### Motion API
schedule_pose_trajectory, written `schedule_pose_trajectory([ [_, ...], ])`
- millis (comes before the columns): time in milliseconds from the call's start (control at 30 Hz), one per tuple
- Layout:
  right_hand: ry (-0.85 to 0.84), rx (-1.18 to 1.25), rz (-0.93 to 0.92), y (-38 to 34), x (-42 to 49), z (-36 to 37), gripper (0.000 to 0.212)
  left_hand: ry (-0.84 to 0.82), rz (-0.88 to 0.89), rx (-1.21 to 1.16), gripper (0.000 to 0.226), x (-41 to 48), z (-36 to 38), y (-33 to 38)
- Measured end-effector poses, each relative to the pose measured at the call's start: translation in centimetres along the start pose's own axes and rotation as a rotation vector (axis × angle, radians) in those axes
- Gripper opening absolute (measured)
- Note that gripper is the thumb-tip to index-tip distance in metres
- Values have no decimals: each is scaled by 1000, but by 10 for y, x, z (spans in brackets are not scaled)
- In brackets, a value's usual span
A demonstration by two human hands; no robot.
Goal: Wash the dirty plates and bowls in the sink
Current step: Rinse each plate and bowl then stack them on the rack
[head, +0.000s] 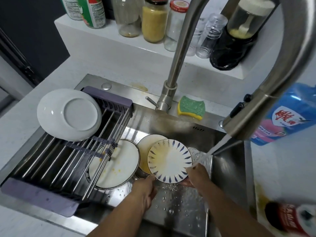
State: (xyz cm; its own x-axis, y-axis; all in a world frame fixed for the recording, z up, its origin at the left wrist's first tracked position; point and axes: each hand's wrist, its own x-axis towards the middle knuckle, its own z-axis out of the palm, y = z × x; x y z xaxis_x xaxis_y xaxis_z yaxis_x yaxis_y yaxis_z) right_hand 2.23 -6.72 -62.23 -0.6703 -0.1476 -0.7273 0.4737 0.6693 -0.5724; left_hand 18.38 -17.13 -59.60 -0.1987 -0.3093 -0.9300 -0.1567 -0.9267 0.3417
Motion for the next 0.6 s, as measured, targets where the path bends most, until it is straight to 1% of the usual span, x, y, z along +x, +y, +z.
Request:
schedule_pose_trajectory([
  [100,-50,77,-7,4,-18,-17,15,-127,57,31,36,-9,3,-5],
  [200,-66,112,-26,7,-31,-24,13,-255,119,65,27,-21,9,-4],
  [333,-57,214,-36,12,-56,-34,15,-273,212,171,27,-38,19,0],
  [433,5,229,-74,15,-73,-42,20,-286,231,215,40,-46,25,1],
  [500,57,163,-157,14,-83,-46,19,-312,257,286,44,-50,28,-1],
  [600,143,15,-267,10,-88,-56,25,-293,327,418,34,-58,31,0],
])
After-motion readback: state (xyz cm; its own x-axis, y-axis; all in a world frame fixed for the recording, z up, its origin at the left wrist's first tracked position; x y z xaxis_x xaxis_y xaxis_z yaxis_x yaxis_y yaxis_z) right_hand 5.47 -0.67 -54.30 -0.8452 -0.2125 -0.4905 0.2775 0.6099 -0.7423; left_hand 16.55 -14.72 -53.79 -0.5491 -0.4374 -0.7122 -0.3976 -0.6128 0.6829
